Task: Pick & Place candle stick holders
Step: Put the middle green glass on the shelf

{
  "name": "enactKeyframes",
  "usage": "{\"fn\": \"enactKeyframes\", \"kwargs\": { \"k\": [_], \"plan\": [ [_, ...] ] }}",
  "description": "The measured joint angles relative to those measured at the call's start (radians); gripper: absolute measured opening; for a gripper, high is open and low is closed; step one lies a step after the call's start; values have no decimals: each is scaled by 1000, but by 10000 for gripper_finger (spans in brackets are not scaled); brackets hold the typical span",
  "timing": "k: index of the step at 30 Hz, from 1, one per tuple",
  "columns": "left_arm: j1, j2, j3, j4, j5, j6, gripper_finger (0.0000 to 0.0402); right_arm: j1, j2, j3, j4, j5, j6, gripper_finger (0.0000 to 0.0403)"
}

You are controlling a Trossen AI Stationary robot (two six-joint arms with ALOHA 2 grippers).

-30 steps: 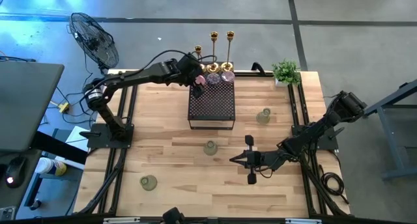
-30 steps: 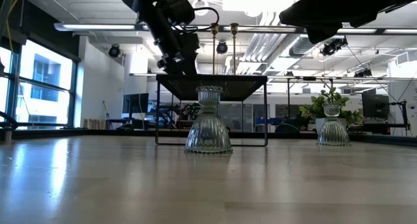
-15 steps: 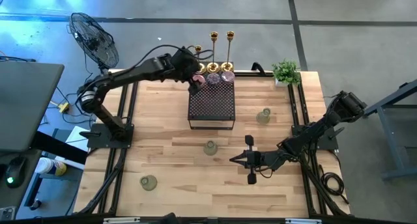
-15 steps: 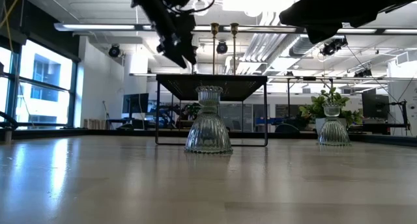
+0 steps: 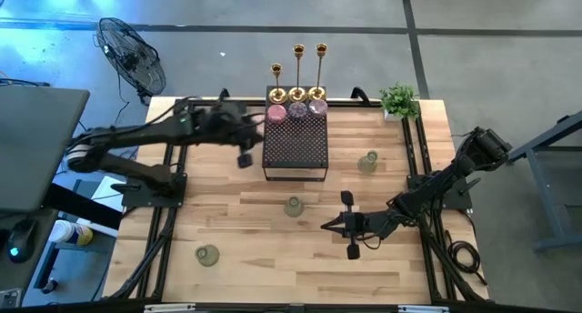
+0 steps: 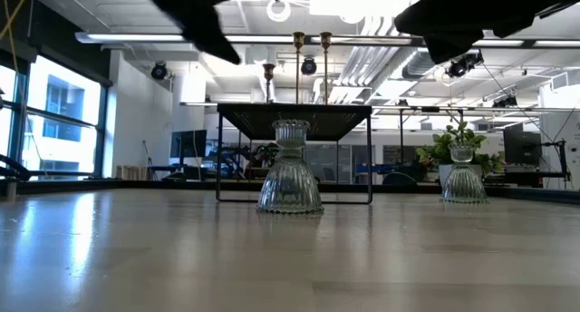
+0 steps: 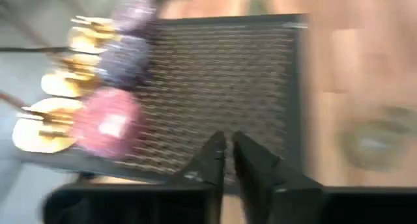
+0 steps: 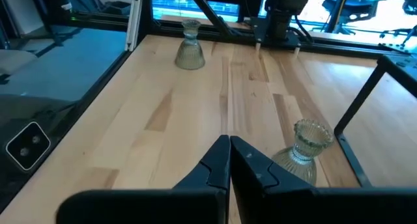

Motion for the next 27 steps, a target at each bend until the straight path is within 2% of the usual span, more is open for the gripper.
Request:
{"fn": "enactKeyframes", "kwargs": {
  "k": [2,4,8,10,13,16,19,23,27],
  "plan": [
    [1,-81,-89,27,155,-45,8,0,0,0,0,-2,10,1],
    [-1,-141,-153,31,237,-118,17,-2,0,0,2,-12,23,2],
    [-45,-239,-248,-25,131,-191,31,-31,0,0,17,-32,60,4],
    [-81,-302,-335,53,82,-203,21,-47,0,0,12,-20,106,4],
    [-123,-398,-469,238,92,-210,3,-57,0,0,-26,39,186,7],
    [-149,-482,-592,382,59,-226,8,-62,17,0,-58,70,291,23],
    [-158,-551,-694,550,33,-228,9,-62,91,15,-61,74,321,62],
    [-157,-601,-784,707,27,-225,9,-61,213,81,-60,112,343,137],
    [-157,-613,-811,741,27,-224,10,-73,301,161,-105,174,344,217]
  ]
}}
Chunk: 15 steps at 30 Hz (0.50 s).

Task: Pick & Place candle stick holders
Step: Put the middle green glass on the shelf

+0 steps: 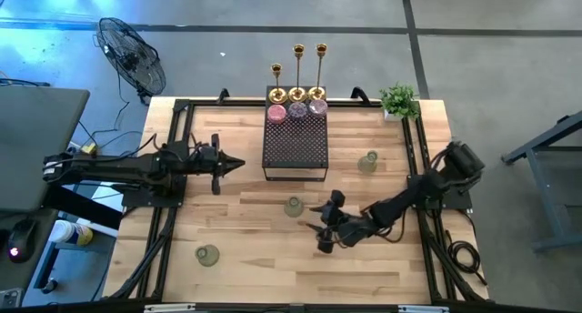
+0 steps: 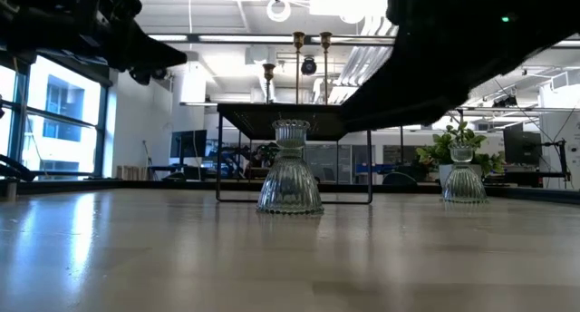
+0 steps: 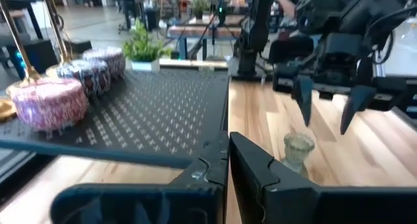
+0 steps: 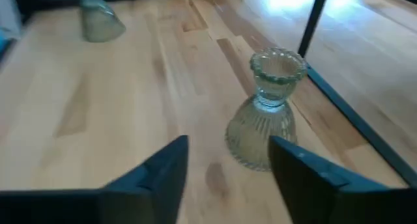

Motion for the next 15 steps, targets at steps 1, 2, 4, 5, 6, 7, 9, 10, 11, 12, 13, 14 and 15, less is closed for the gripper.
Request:
{"fn": "enactKeyframes", "kwargs": {
  "k": [1,2,4,5,6,7,9,10,11,12,13,14,15],
  "plan": [
    [0,2,-1,-11,0,0,10,-6,16,21,-18,14,0,235],
    [0,4,-1,-17,0,0,10,-12,30,44,-33,19,0,250],
    [0,6,-1,-22,2,-4,10,-34,57,84,-65,17,16,276],
    [0,5,-1,-21,6,-4,10,-49,71,103,-78,7,31,286],
    [0,5,-1,-23,6,-4,10,-64,84,119,-86,-4,43,294],
    [0,5,-1,-24,6,-4,10,-79,95,130,-93,-11,51,301],
    [0,5,-1,-25,6,-3,10,-105,113,148,-107,-11,67,309],
    [0,5,-1,-26,6,-3,10,-116,121,152,-106,-16,73,311],
    [0,5,-1,-28,7,-3,10,-126,126,155,-106,-22,74,311],
    [0,5,-1,-28,9,-3,10,-134,129,158,-106,-26,74,311],
    [0,5,-1,-28,9,-2,10,-142,134,161,-101,-26,74,310],
    [0,5,-1,-28,8,-1,10,-149,137,162,-84,-27,74,309],
    [0,5,-1,-28,8,-1,10,-156,139,162,-72,-29,67,308]
  ]
}}
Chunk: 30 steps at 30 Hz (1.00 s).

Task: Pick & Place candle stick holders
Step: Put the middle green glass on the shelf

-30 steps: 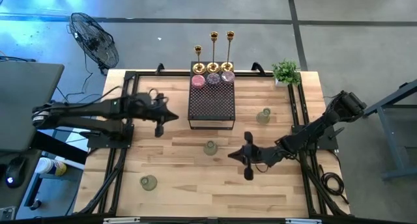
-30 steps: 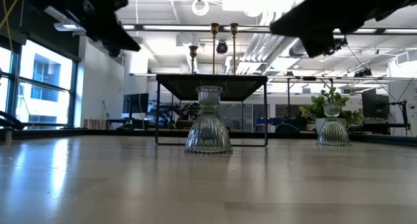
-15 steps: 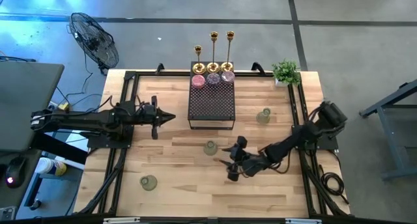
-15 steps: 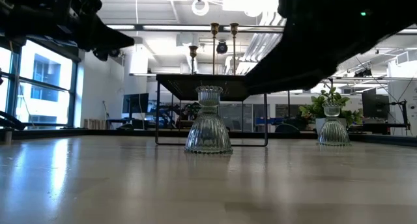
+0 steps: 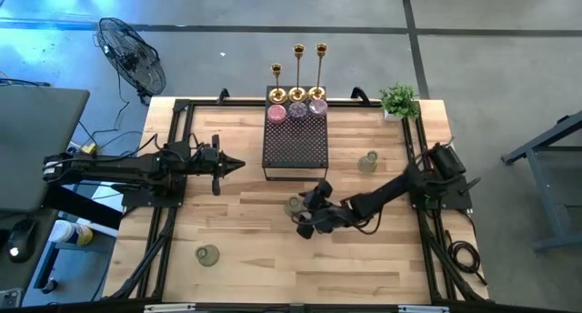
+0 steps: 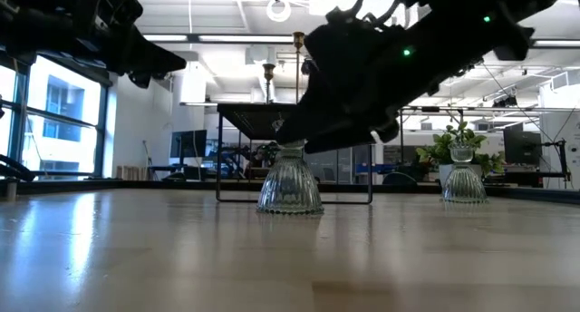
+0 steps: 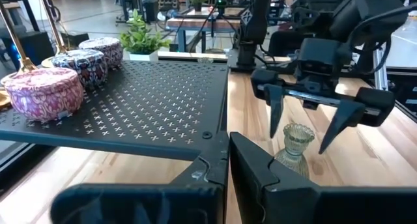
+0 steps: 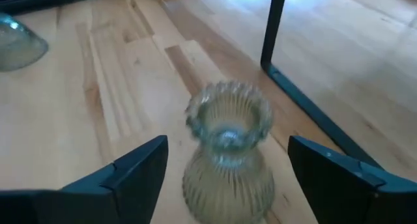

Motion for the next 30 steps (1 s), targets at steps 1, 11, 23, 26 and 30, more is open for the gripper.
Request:
{"fn": "enactKeyframes", "kwargs": {
  "k": [1,11,23,26,30],
  "plan": [
    [0,0,0,0,0,0,10,-6,2,0,12,-6,-14,306],
    [0,0,0,-5,0,0,10,-54,60,-1,122,-124,-108,245],
    [0,0,0,-8,0,0,10,-21,-13,0,204,-181,-200,129],
    [0,0,0,-8,0,0,10,0,-122,0,127,-185,-198,129],
    [0,1,0,-8,0,0,10,18,-310,2,-41,-85,-198,130]
  ]
}}
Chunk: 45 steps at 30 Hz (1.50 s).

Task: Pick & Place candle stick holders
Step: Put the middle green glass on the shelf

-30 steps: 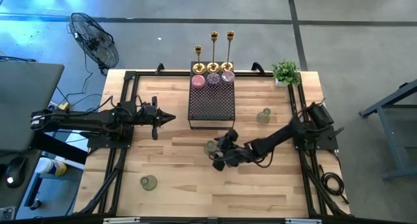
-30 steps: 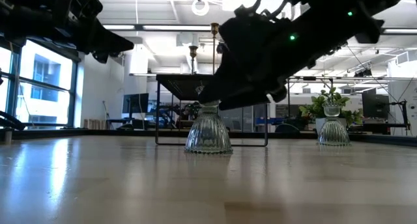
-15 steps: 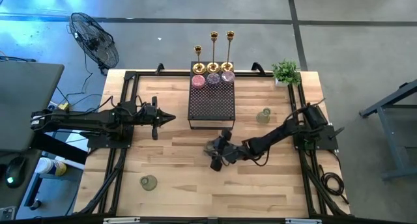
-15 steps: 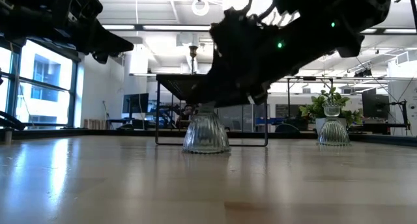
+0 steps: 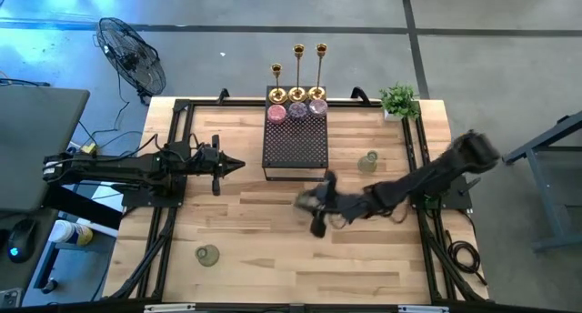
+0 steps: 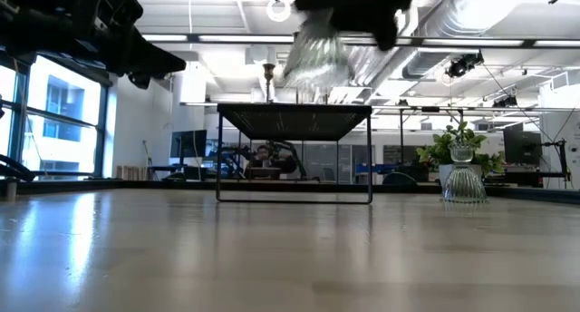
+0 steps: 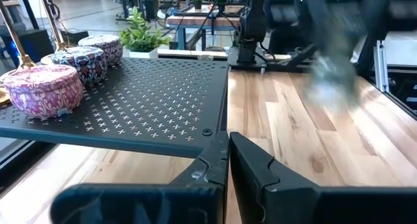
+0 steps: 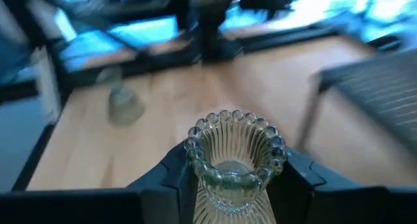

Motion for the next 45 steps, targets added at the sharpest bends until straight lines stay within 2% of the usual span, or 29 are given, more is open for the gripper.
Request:
{"fn": "enactKeyframes", "kwargs": {
  "k": [3,7,14,19,28,45],
  "plan": [
    [0,0,0,0,0,0,10,-24,-125,0,-113,118,-10,131],
    [0,0,0,3,0,0,10,-140,-211,0,-196,156,-72,131],
    [0,0,0,1,0,0,10,-427,-216,-4,-193,-65,-154,132],
    [0,0,0,1,0,0,10,-539,-216,-3,-193,-141,-181,133],
    [0,0,0,7,0,0,10,-615,-189,-47,-91,-192,-199,133],
    [0,0,0,10,0,0,10,-663,-160,-108,2,-226,-213,134]
  ]
}}
